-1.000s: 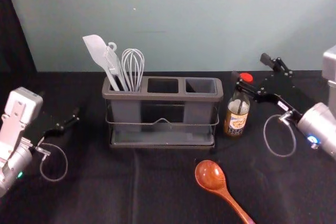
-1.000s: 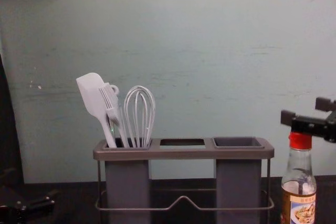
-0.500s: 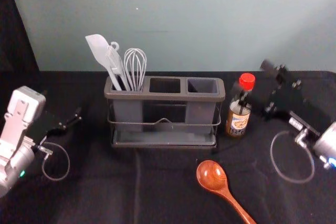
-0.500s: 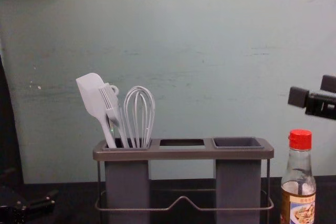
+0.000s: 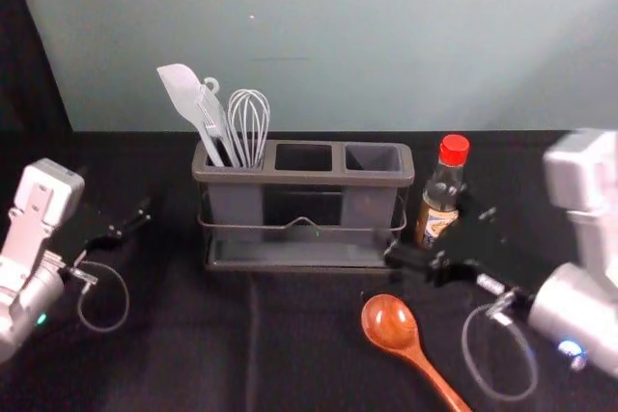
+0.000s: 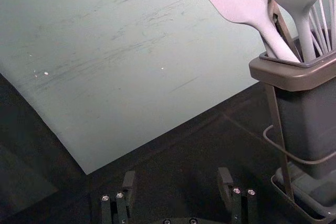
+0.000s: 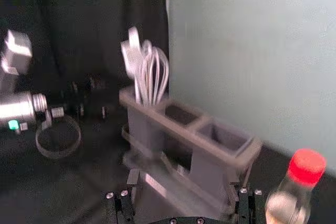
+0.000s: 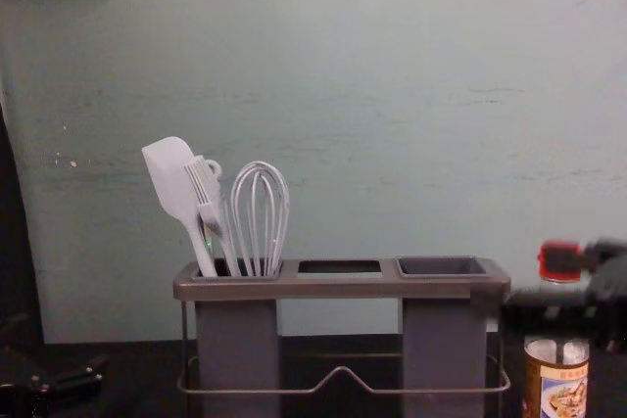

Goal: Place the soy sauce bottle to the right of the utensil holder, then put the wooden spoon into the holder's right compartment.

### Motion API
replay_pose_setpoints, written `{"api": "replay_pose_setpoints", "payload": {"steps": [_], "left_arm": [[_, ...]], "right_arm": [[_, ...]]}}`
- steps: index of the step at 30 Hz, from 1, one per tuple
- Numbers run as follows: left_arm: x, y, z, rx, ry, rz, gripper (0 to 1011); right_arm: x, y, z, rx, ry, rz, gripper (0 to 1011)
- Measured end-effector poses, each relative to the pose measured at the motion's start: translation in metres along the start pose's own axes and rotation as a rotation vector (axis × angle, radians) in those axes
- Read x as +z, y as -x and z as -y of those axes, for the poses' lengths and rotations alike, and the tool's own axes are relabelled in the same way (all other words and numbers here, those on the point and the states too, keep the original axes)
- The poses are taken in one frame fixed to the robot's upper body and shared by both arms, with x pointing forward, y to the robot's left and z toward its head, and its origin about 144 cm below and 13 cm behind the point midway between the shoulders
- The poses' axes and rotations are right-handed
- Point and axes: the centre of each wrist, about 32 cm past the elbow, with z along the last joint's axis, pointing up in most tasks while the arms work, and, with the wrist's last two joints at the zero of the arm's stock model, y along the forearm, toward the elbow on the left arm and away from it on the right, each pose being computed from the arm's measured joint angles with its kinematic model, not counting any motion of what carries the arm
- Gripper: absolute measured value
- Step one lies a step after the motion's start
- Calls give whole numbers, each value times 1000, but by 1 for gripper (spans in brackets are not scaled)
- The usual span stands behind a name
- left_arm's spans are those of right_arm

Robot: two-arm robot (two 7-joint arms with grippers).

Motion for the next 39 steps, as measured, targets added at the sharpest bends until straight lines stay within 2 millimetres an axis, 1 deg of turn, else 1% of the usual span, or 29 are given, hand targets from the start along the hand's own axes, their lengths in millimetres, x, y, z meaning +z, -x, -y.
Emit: {"api": "replay_pose_setpoints", "payload": {"steps": [1, 3, 7, 8, 9, 10, 11, 13, 16, 27, 39], "left_arm": [[0, 0, 0, 0, 0, 0, 1011], [0, 0, 0, 0, 0, 0, 1011], [0, 0, 0, 0, 0, 0, 1012], [0, 0, 0, 0, 0, 0, 1012], [0, 0, 0, 0, 0, 0, 1012], [0, 0, 0, 0, 0, 0, 1012], [0, 0, 0, 0, 0, 0, 1011], [0, 0, 0, 0, 0, 0, 1012], [0, 0, 0, 0, 0, 0, 1011], [0, 0, 0, 0, 0, 0, 1012], [0, 0, 0, 0, 0, 0, 1012]], "right_arm": [[3, 3, -2, -3, 33, -6, 1003], [12, 12, -10, -8, 165, -40, 1003], [18, 17, -21, -9, 276, -83, 1003], [19, 19, -26, -10, 327, -99, 1002], [19, 21, -31, -10, 371, -111, 1003], [19, 21, -31, -10, 371, -111, 1002], [18, 22, -36, -16, 409, -120, 1003], [17, 22, -41, -29, 442, -124, 1003], [13, 19, -52, -54, 515, -155, 1002], [4, 15, -71, -65, 600, -184, 1003], [1, 15, -76, -39, 634, -149, 1003]]}}
